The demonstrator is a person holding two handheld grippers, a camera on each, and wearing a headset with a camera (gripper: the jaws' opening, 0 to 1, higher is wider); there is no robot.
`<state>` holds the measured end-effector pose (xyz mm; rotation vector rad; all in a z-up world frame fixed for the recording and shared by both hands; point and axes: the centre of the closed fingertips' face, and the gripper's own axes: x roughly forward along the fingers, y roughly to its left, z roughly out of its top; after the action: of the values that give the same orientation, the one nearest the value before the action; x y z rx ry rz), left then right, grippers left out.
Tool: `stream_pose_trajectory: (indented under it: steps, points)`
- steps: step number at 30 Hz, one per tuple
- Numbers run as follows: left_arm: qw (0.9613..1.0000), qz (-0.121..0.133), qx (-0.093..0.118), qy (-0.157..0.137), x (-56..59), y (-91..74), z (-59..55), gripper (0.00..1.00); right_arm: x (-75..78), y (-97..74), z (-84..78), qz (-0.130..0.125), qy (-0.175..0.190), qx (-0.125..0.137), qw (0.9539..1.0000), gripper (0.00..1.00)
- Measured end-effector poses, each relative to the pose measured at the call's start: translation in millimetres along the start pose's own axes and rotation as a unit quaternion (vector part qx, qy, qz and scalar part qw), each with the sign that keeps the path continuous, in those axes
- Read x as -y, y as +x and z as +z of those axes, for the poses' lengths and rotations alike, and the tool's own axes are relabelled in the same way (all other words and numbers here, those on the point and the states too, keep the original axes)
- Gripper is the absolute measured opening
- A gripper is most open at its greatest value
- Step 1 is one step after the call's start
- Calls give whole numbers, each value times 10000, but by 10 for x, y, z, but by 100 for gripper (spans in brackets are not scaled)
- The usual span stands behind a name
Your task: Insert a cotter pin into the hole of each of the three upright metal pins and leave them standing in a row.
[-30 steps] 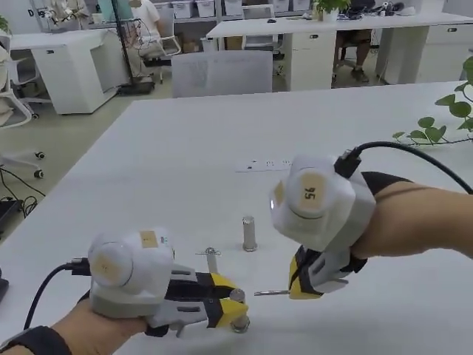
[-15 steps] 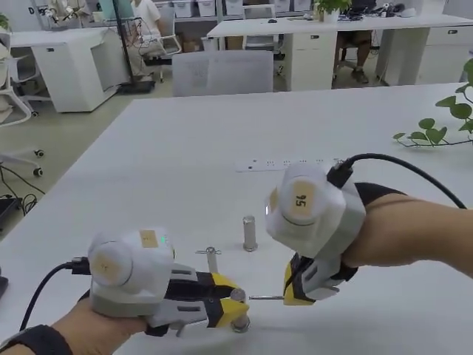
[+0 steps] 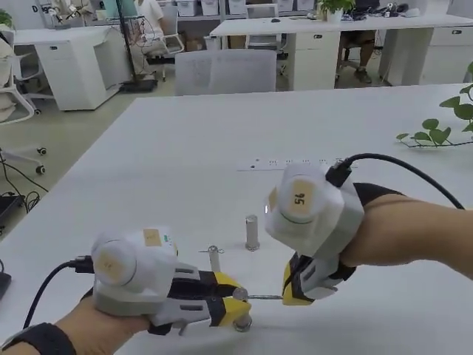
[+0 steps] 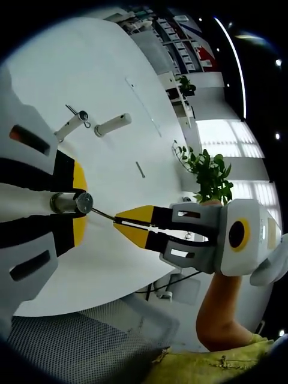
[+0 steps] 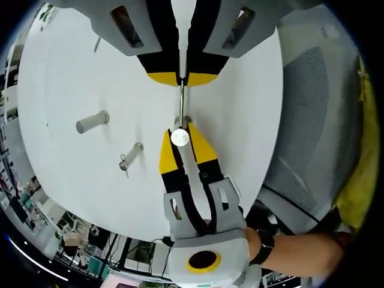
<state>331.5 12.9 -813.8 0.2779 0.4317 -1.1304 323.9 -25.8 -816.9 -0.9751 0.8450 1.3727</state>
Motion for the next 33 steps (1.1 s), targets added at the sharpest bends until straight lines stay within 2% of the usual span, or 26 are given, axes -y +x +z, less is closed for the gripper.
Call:
stream_pose_trajectory:
  steps: [13,33]
  points:
    - [10000,21,9,-15,1,1,2,11,-16,29,20,90,38,-22,10000,3]
    - [9999,74,22,-144,11,0,1,11,-4,65,63,121,-113,-89,9998,3]
